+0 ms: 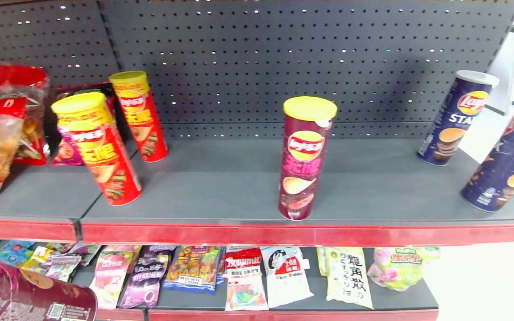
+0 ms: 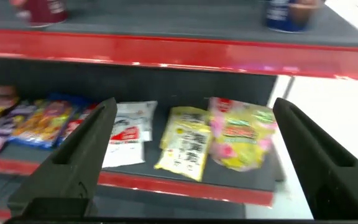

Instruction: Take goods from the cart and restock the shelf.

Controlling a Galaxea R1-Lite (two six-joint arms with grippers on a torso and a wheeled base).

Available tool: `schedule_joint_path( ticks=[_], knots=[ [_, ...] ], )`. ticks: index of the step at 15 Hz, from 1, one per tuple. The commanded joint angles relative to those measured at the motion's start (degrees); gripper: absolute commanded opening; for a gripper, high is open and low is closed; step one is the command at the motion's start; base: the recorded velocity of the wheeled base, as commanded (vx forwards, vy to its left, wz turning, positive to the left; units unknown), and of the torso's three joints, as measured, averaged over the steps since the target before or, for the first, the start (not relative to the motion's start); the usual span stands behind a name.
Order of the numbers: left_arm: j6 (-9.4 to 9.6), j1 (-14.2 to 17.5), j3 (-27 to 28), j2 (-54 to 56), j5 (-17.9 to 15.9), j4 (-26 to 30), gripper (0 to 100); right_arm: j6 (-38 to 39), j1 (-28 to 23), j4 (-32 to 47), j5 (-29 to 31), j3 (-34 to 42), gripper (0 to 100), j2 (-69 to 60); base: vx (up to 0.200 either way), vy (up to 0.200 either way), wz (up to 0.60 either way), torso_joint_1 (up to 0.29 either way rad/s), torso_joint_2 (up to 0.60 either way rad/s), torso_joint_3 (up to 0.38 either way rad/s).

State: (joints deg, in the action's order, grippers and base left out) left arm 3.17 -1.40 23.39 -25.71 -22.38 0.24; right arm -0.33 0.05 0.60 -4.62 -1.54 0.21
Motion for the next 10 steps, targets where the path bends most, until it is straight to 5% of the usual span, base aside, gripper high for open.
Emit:
schedule_joint_path(
  ticks=[1,3,10],
  knots=[
    [-0.01,0.0,0.07,-0.75,-0.03,-0.07,0,-0.02,0.04,0.02,-0.04,-0.05,100,-0.03,0.0,0.0,-0.6,0.017,0.01,-0.002],
    [-0.01,0.0,0.51,-1.45,-0.03,-0.16,0,-0.02,0.04,0.02,-0.13,-0.05,100,-0.03,0.0,0.0,-0.6,0.0,0.0,0.002],
    [-0.01,0.0,5.08,-15.33,-0.03,-4.46,0,-0.11,0.04,-2.53,-0.04,0.92,100,-0.03,0.0,0.0,0.0,0.0,0.0,0.0]
  ],
)
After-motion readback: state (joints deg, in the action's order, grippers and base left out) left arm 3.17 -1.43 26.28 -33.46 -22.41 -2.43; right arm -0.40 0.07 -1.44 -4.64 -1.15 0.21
